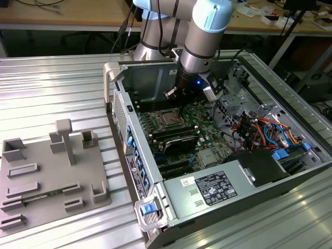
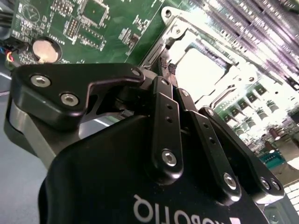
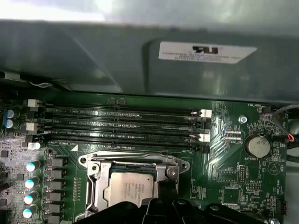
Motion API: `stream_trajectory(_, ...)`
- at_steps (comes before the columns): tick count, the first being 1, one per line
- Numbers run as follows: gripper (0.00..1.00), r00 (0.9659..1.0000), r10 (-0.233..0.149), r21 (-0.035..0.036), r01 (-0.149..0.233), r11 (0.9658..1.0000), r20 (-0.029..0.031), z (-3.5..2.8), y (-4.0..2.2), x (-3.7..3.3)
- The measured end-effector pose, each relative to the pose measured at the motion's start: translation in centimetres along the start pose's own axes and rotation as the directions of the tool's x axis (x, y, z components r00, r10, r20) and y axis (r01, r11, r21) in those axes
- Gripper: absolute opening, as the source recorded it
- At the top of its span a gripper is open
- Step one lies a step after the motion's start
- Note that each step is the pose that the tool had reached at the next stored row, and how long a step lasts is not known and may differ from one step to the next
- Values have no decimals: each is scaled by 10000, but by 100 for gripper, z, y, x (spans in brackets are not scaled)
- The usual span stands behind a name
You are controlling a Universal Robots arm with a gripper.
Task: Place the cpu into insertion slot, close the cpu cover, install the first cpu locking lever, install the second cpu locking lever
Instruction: 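Install the second cpu locking lever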
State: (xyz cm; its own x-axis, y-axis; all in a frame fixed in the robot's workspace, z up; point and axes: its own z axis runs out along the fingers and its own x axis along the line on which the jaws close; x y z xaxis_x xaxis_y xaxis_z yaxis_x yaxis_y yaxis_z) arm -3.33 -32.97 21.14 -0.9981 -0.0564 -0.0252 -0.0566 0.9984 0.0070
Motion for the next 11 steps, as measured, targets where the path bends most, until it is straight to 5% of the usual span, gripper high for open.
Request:
stream_trajectory(6, 11, 10000, 15, 129, -15, 9999, -12, -3, -116, -5)
stream_trajectory(11, 11, 10000, 90, 133, -90, 9999, -11, -3, -119, -10)
